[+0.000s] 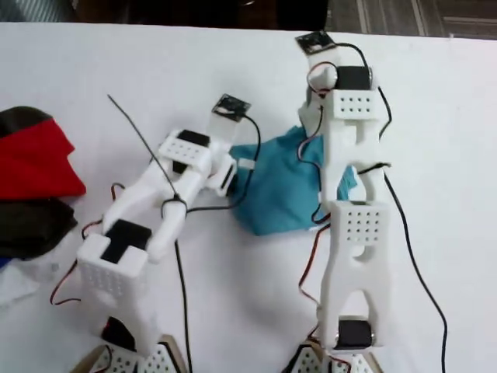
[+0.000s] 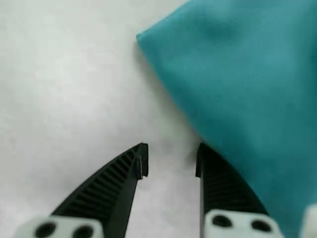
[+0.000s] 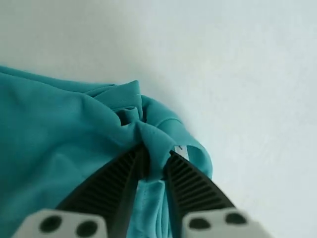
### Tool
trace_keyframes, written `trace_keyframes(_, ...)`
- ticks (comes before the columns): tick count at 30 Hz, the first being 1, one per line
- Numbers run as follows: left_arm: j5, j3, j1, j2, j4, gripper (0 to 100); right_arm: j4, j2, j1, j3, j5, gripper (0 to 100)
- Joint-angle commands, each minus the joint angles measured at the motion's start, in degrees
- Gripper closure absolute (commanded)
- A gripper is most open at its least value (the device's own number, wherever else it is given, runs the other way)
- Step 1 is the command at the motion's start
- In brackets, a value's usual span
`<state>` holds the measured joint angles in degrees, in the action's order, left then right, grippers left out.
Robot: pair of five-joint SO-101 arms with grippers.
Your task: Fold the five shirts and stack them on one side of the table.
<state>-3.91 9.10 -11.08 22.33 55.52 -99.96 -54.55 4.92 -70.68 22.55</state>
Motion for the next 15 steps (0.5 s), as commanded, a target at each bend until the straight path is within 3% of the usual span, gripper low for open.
trace_keyframes(1, -0.35, -1.45, -0.26, 0.09, -0.79, 82, -0.75, 4.79, 0.31, -2.64, 1.32, 97.8)
trace_keyframes(6, -0.35, -1.45, -0.26, 0.09, -0.79, 82, 4.53, 3.21, -2.15, -2.29, 0.97, 96.8)
trace_keyframes(12, -0.35, -1.45, -0.26, 0.09, -0.79, 82, 5.67, -1.45, -5.23, -2.64, 0.97, 76.9)
trace_keyframes(15, -0.35, -1.36, -0.26, 0.09, -0.79, 82, 5.14, -1.36, -6.55, -3.69, 0.62, 76.2)
